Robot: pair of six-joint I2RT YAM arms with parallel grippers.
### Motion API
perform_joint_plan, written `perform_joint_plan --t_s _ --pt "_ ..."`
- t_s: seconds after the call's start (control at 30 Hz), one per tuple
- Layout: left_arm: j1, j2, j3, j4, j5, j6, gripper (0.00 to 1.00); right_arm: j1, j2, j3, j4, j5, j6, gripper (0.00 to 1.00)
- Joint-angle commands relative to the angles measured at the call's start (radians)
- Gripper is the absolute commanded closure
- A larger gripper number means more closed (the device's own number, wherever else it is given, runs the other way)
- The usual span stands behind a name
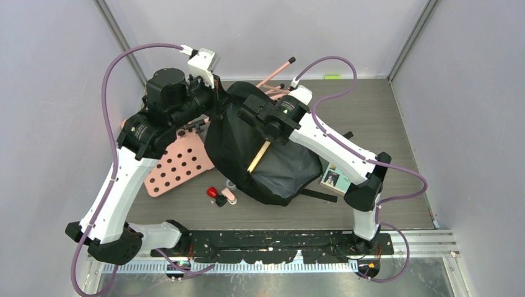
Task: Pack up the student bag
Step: Place the book in the student bag.
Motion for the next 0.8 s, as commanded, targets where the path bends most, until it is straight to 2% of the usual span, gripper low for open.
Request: perform_joint_plan --t_s 0.0,0.13,0.2,0.43,0.53,0.67,0.77 --pt "0.005 -0.054 0.029 0.116 -0.005 0.0 1.0 -0.009 0.012 0.061 0.025 0.103 -0.067 0.5" --pt "0.005 -0.057 0.026 0.115 -0.008 0.002 1.0 -0.009 -0.001 0.053 0.075 0.09 -0.088 0.37" --pt "0.005 -0.057 0.023 0.115 -0.008 0.002 1.0 -0.009 -0.019 0.034 0.106 0.084 -0.103 0.35" --pt "0.005 -0.059 0.012 0.117 -0.009 0.003 1.0 -0.009 -0.131 -0.097 0.289 0.042 -0.211 0.34" --pt "0.005 -0.063 -0.002 0.123 -0.015 0.011 1.0 -0.009 -0.217 -0.2 0.419 -0.036 -0.353 0.34" --pt "0.005 -0.074 -0.047 0.135 -0.074 0.046 1.0 -0.01 -0.365 -0.374 0.684 -0.153 -0.544 0.33" --pt "0.005 -0.092 -0.094 0.151 -0.132 0.065 1.0 -0.022 -0.456 -0.437 0.716 -0.204 -0.628 0.27"
